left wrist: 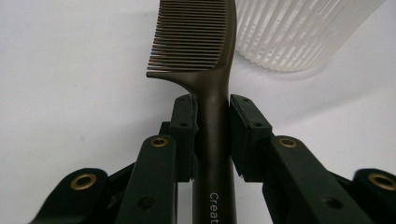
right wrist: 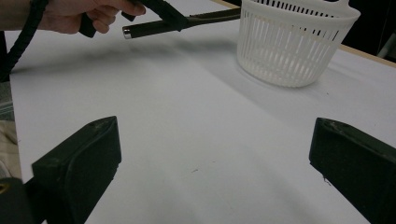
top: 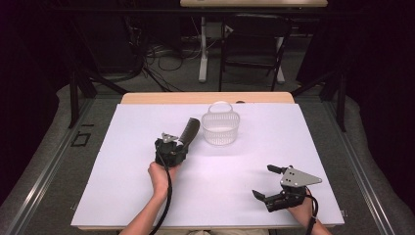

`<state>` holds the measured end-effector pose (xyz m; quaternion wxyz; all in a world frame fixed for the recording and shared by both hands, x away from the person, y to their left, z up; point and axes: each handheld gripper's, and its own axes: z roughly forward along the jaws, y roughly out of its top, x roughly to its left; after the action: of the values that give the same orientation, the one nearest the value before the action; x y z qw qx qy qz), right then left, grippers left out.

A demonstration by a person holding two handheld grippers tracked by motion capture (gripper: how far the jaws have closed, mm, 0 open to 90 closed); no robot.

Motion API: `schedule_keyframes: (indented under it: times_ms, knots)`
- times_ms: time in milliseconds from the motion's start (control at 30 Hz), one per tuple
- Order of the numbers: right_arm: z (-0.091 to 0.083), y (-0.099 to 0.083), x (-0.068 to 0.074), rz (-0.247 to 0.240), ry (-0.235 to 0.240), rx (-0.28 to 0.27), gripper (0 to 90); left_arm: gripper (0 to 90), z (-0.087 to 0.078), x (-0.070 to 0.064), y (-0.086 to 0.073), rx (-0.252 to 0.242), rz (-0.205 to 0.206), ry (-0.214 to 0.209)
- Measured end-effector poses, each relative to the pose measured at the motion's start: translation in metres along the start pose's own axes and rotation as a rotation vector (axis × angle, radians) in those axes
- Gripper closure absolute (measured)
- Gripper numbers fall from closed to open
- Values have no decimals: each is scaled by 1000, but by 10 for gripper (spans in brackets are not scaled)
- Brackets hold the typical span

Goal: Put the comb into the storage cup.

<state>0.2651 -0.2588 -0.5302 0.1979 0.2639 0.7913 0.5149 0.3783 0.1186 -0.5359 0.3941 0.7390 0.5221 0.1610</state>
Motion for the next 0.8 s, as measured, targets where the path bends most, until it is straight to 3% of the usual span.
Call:
schedule_keyframes:
  times_ms: [400, 800]
  knots:
    - [0, -1, -2, 5, -10, 8, 18, 724, -7, 9, -8, -50, 8, -75]
    - [2, -3, -3, 8, -11, 23, 18, 724, -17, 13, -9, -98, 50, -118]
